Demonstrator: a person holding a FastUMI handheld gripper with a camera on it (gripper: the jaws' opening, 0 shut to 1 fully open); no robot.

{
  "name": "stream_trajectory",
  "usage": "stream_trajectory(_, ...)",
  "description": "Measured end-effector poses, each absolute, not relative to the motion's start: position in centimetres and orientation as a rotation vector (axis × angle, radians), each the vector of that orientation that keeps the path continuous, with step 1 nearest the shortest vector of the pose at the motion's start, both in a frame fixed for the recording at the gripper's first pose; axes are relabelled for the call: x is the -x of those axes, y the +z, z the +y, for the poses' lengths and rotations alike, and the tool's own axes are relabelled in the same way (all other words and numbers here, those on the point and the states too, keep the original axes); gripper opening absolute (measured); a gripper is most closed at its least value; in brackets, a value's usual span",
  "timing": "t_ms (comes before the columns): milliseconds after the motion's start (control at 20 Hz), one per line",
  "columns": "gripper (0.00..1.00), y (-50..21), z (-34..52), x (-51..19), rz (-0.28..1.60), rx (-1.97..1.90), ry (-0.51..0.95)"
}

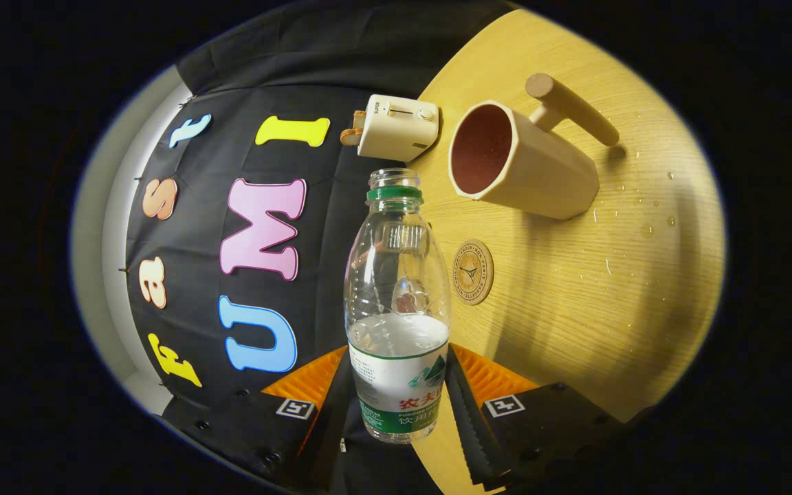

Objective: Take the bottle from table, then pour the juice into the cup, finally place the bottle on the coaster

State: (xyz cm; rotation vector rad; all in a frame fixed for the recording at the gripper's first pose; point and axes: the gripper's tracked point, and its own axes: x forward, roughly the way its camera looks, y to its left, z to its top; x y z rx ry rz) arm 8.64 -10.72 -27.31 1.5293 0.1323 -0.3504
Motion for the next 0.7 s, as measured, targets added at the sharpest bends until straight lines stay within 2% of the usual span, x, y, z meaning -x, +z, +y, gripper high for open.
stream_trajectory(700,0.74,-27.02,-11.56,-9.12,0.095,-1.684,-0.391)
